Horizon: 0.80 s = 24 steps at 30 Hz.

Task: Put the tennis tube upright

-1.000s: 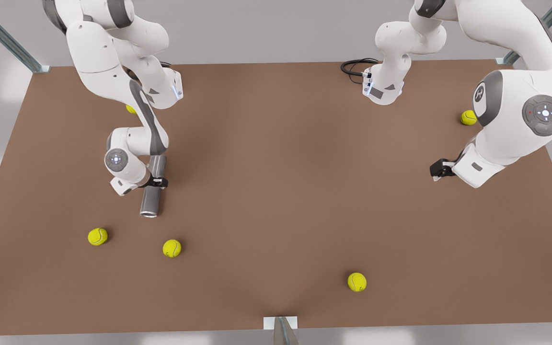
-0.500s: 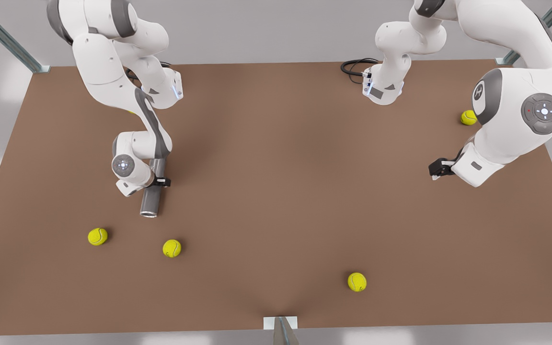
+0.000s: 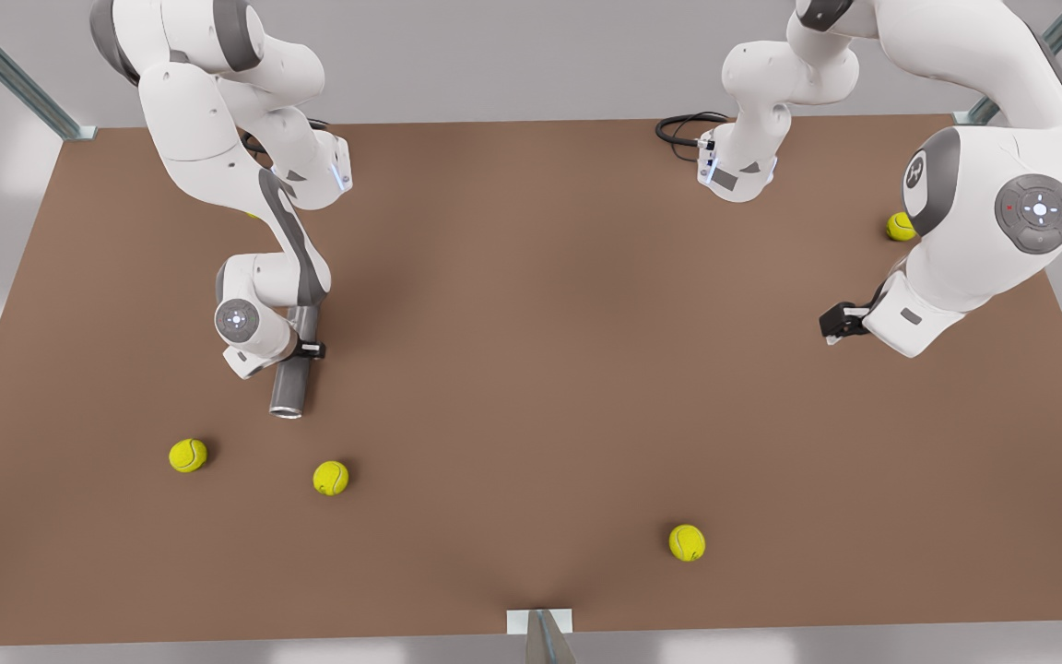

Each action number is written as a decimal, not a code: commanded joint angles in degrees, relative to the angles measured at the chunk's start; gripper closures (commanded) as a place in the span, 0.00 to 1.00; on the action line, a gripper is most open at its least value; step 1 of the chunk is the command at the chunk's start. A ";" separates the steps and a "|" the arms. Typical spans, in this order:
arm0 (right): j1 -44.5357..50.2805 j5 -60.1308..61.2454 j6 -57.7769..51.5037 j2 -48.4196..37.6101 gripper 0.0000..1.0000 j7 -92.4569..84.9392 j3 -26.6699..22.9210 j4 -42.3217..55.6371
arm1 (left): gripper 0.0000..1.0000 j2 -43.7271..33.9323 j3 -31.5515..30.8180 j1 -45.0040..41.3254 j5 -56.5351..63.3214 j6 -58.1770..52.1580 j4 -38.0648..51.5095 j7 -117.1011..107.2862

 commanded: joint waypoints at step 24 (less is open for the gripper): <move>10.27 -0.43 -18.34 -1.74 0.31 -14.98 11.16 22.34 | 0.00 -0.41 0.08 0.00 -0.05 -0.57 0.38 -2.15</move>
